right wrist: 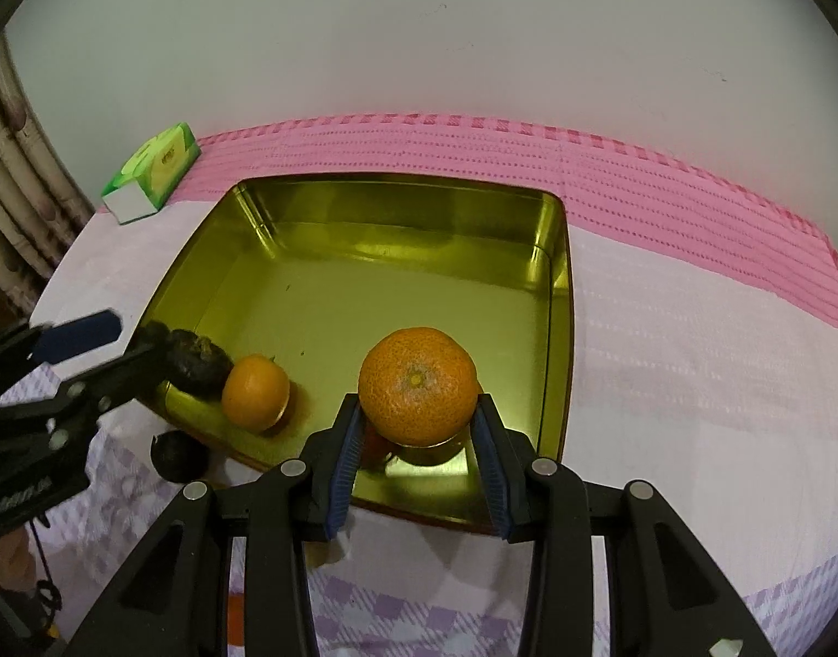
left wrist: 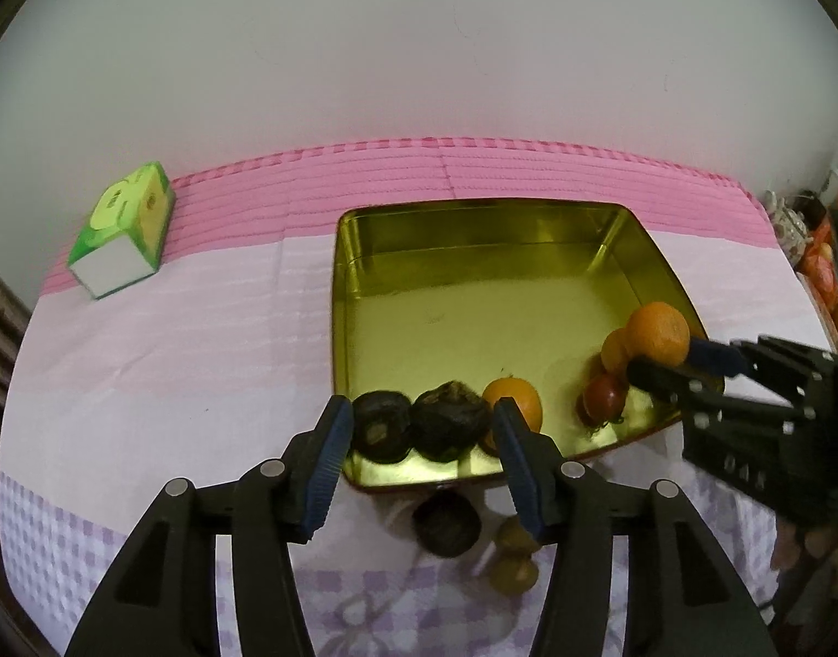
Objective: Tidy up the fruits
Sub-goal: 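Open right gripper to drop the orange in the tin while left releases dark fruit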
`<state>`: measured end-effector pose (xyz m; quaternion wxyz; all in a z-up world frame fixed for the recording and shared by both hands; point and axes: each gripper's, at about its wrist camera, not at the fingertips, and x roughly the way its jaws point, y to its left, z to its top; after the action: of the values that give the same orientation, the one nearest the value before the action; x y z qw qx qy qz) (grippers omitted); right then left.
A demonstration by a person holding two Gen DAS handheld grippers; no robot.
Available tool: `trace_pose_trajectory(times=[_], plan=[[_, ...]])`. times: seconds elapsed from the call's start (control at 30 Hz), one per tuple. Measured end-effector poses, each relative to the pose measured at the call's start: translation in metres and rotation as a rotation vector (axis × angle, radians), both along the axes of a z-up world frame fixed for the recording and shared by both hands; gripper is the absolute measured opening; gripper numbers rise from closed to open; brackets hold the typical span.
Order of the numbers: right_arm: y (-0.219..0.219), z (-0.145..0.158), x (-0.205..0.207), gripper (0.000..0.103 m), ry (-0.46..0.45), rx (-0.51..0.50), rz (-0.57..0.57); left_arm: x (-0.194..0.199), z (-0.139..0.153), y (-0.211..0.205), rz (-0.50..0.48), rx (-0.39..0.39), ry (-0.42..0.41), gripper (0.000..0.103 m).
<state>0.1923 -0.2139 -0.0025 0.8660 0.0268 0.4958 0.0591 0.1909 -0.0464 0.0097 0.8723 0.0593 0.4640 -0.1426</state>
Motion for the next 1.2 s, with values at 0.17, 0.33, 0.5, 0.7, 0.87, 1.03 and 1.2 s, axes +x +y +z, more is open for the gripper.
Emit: trace_pose_trajectory(times=[0.17, 0.33, 0.5, 0.7, 0.87, 1.03, 1.2], plan=[[0.003, 0.001, 0.006, 0.037, -0.001, -0.002, 0.008, -0.008, 0.001, 0.013, 0.022, -0.010, 0.006, 0.056], [0.005, 0.001, 0.004, 0.037, -0.001, -0.006, 0.007, -0.016, -0.003, 0.018, 0.026, -0.010, 0.013, 0.056], [0.005, 0.002, 0.003, 0.038, 0.001, -0.008, 0.002, -0.018, -0.005, 0.017, 0.025, -0.012, 0.020, 0.056], [0.007, 0.001, 0.003, 0.039, 0.004, -0.016, 0.005, -0.021, -0.006, 0.014, 0.015, -0.013, 0.020, 0.056], [0.006, 0.004, -0.001, 0.043, -0.004, -0.014, 0.005, -0.022, -0.008, 0.013, 0.010, -0.014, 0.024, 0.056], [0.004, 0.008, -0.003, 0.044, -0.012, -0.015, -0.003, -0.024, -0.009, 0.013, 0.011, -0.015, 0.026, 0.056], [-0.002, 0.012, -0.008, 0.045, -0.022, -0.006, -0.013, -0.029, -0.011, 0.015, 0.014, -0.018, 0.029, 0.056]])
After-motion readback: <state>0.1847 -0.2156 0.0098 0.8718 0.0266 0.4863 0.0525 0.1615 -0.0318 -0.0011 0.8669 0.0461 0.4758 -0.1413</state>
